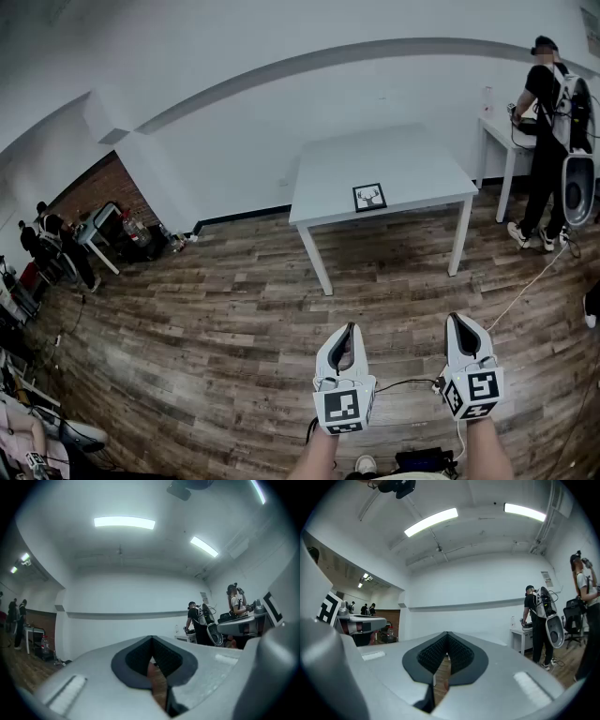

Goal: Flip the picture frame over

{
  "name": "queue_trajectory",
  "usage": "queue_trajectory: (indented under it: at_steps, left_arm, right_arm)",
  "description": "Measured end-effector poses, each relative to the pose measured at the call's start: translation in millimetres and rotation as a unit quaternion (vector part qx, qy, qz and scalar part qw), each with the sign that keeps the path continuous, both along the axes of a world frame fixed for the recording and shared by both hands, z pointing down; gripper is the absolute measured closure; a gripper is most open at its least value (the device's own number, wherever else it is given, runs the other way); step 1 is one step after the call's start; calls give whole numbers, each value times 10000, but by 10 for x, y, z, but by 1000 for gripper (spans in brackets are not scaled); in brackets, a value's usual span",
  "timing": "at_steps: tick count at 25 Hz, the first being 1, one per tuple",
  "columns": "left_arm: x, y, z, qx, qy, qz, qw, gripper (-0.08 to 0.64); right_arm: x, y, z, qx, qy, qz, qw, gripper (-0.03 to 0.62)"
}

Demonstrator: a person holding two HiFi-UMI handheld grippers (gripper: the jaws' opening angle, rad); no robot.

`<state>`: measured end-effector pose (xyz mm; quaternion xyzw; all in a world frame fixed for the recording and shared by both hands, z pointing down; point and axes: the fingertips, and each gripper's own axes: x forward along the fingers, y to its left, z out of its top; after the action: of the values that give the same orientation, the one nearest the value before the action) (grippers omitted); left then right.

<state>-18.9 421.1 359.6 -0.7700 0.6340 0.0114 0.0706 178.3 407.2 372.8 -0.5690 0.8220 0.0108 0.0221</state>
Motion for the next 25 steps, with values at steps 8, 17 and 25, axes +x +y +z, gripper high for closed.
queue_trajectory:
  at_steps: [8,17,25]
  left_arm:
    - [48,-39,-36,-32,32,-11,10000,560]
    - [191,-68,-42,-109,128,5,9999,560]
    - [479,-159,60,-249,158,-85,9995,560]
  right_arm:
    - [34,-61,-2,-50,-53,-23,10000,569]
    - [199,-99,32,-71,-112,-27,9999,569]
    - [450,-162,139,-110,-240,-167,9995,566]
